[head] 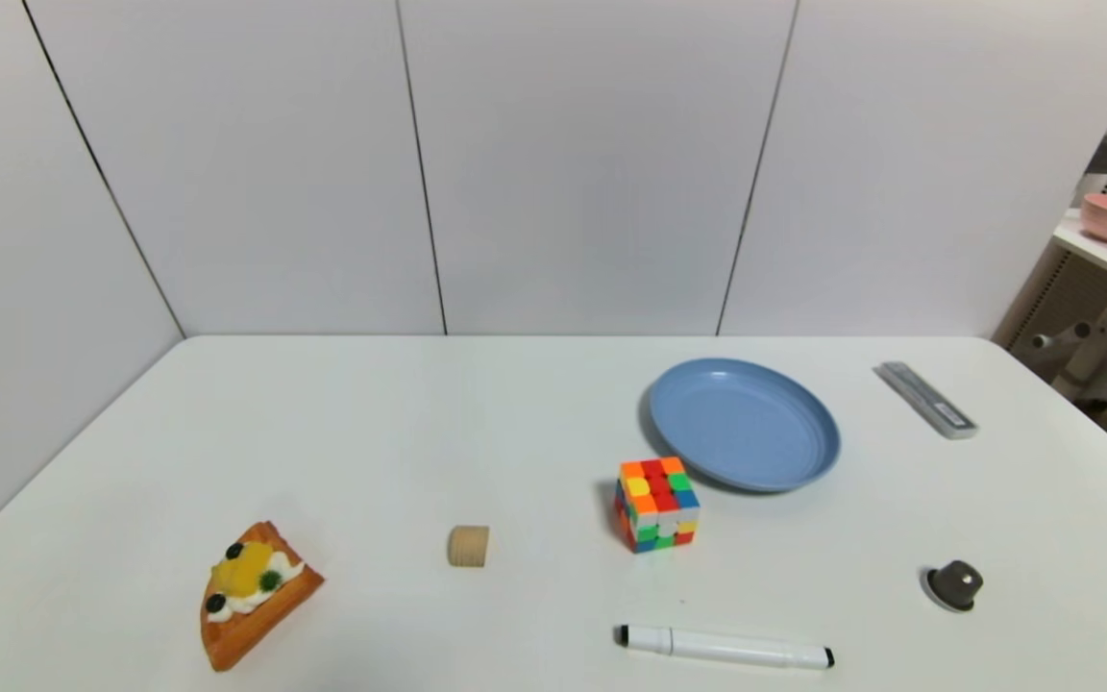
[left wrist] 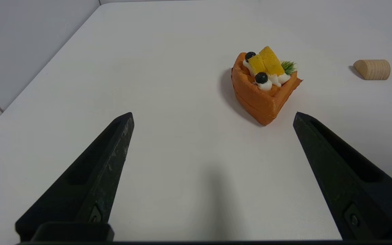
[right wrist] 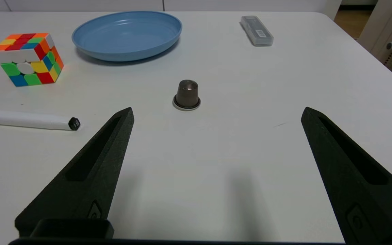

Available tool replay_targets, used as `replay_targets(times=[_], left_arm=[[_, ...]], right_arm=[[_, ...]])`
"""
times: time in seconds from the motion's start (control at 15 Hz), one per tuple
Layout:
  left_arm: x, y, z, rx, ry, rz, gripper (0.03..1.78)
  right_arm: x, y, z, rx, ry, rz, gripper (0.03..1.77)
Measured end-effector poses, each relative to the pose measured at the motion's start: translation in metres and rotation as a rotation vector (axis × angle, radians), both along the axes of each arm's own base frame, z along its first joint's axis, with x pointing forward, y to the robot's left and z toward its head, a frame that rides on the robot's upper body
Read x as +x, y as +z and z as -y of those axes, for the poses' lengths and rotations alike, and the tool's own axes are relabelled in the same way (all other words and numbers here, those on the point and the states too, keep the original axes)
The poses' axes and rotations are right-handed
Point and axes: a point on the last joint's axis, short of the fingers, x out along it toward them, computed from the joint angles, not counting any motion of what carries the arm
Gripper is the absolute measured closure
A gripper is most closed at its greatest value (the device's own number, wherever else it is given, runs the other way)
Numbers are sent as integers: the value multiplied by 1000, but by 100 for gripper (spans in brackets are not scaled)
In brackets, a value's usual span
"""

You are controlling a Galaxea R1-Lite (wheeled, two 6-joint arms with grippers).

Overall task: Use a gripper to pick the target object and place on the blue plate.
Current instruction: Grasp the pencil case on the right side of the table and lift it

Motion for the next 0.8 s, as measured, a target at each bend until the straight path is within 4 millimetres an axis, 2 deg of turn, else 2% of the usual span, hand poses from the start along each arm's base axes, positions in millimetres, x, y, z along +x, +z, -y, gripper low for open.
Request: replay_targets(times=[0.13,0.33,0.47,0.67,0.8], left_arm=[[0,0,0,0,0,0,12],[0,0,0,0,0,0,12],[0,0,0,0,0,0,12],[0,0,0,0,0,0,12],[0,0,0,0,0,0,12]], right_arm=[[1,5,0,-3,1,-9,10],[7,38,0,-4,-7,-24,10],[19,67,0,-15,-27,-66,10],[57,114,2,-33,-48,-156,10],[94,144,5,-35,-60,-215,10]])
